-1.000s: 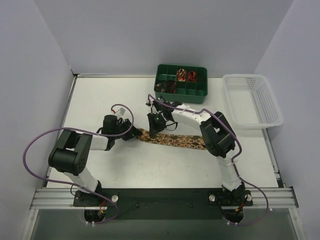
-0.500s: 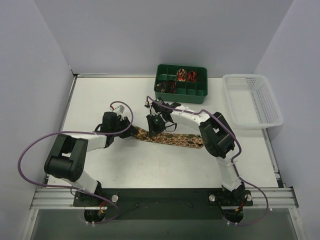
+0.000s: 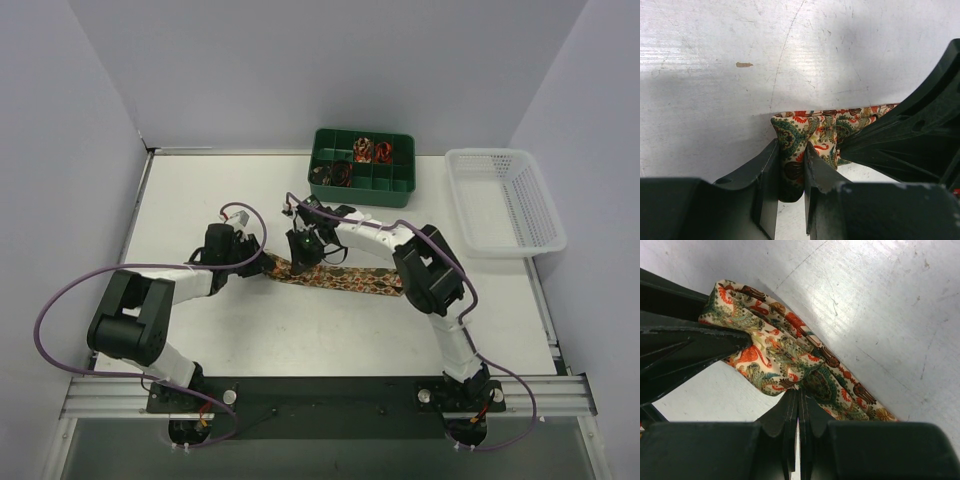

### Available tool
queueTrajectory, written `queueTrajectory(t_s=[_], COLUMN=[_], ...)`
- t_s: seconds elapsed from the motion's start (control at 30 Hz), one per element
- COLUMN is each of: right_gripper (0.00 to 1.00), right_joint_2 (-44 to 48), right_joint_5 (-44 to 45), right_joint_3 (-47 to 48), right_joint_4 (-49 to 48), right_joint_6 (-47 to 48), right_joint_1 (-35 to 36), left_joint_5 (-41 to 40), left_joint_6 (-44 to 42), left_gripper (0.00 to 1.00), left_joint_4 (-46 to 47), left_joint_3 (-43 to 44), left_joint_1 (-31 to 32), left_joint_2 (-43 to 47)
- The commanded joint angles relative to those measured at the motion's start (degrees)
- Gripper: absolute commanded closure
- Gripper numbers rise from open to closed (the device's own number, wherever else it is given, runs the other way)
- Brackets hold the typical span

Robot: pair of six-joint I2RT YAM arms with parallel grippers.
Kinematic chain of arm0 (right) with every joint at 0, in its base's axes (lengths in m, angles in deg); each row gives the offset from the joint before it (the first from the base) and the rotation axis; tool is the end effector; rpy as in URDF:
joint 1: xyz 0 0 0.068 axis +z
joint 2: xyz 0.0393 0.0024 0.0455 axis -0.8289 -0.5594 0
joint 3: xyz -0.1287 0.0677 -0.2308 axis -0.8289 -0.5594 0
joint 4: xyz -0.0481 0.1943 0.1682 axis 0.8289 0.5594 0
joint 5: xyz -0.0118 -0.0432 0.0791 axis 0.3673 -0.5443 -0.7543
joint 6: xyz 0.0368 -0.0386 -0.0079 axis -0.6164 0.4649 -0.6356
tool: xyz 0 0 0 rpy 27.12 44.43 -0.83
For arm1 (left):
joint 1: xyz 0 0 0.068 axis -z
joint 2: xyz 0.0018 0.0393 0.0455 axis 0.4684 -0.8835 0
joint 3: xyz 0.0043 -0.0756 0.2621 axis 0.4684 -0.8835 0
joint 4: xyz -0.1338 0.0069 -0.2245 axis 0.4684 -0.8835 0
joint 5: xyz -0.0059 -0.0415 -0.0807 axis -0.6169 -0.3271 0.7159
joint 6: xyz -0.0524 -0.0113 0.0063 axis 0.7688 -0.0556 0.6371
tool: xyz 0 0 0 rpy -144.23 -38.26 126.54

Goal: Roll the ties
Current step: Roll the tie at the center of the board.

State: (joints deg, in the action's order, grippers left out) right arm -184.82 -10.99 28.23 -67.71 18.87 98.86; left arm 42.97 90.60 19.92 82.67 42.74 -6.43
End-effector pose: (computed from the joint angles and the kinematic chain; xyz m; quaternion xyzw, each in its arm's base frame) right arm 0.3396 0.3362 0.1744 -0.2706 0.8725 0.3561 0.1968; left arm 0.2791 -0.0858 0.1438 -0.0668 0.8927 -0.3035 0.3263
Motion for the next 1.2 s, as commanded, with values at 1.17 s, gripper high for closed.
queueTrajectory(t_s=[1.17], right_gripper=[0.99], right_joint_2=[-4.8], right_joint_5=[-3.0], right_joint_3=[5.1], right_joint_4=[3.2], right_joint_6=[-0.2], right_joint_1=[-0.6], left_joint_5=[-33.2], left_joint_6=[-18.5], left_gripper=[0.97], left_joint_4=[-28.4], left_joint_3=[22.9], left_joint_1=[22.0], left_joint_2=[-0.6])
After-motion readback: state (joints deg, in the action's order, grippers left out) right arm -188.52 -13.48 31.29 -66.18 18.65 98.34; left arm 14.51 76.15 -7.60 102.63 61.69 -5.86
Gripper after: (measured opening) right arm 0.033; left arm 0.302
